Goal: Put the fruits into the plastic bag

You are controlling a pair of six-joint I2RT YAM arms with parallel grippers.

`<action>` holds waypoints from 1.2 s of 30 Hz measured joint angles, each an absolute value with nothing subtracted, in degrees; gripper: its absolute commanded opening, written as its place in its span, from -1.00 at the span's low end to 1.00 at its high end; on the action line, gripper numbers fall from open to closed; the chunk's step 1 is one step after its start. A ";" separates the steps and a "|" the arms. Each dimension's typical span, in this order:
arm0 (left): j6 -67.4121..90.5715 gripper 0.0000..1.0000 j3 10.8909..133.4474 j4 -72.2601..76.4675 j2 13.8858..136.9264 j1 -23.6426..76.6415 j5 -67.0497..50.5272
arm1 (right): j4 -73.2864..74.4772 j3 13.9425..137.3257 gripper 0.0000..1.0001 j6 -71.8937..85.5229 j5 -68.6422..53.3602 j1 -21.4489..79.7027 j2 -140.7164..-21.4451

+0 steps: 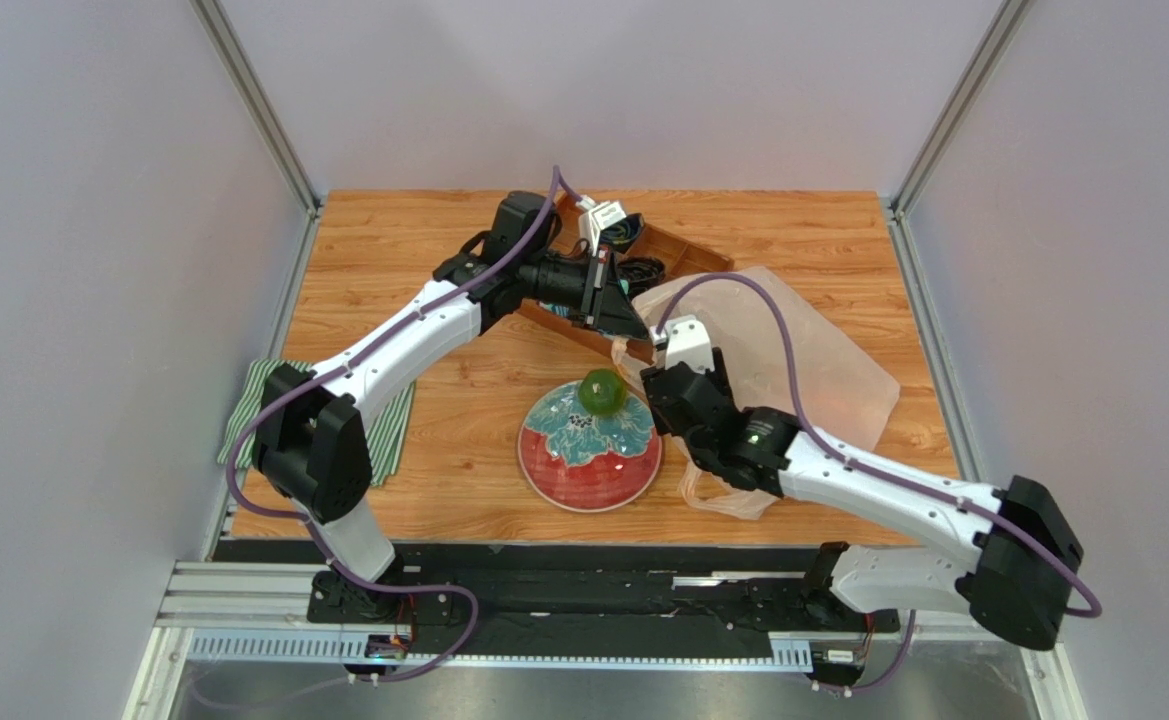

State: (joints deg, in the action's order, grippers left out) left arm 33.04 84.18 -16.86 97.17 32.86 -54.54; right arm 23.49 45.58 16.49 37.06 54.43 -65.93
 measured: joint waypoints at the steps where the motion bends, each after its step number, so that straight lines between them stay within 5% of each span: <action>1: 33.08 -1.00 84.18 -16.86 97.17 32.86 -54.57 | 23.29 46.35 -0.69 16.73 39.33 55.16 -67.88; 4: 33.47 -1.00 84.18 -16.47 97.17 32.86 -54.98 | 22.46 47.53 -0.69 17.32 44.21 56.14 -72.73; 7: 33.76 -1.00 84.16 -15.77 97.17 32.84 -54.61 | 21.26 47.53 -0.99 18.59 48.66 56.18 -76.23; 27: 34.44 -1.00 84.09 -14.39 95.90 32.53 -55.46 | 27.29 48.05 -0.99 22.68 55.27 36.29 -76.29; 29: 34.46 -1.00 84.09 -14.35 95.90 32.53 -55.46 | 27.35 48.05 -0.92 22.61 54.37 34.74 -76.42; 32: 34.61 -1.00 84.09 -14.31 95.90 32.53 -55.46 | 27.38 48.05 -0.41 22.44 53.08 33.56 -76.62; 33: 34.65 -1.00 84.09 -14.31 95.90 32.53 -55.46 | 27.40 48.05 -0.11 22.41 52.56 33.45 -76.64; 36: 34.79 -1.00 84.09 -14.31 95.90 32.53 -55.53 | 27.40 48.05 0.27 22.26 50.54 33.36 -76.64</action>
State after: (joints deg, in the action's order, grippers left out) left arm 34.79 84.09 -14.31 95.90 32.53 -55.53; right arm 27.40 48.05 22.26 50.54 33.36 -76.64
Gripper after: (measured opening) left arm 0.008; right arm 0.598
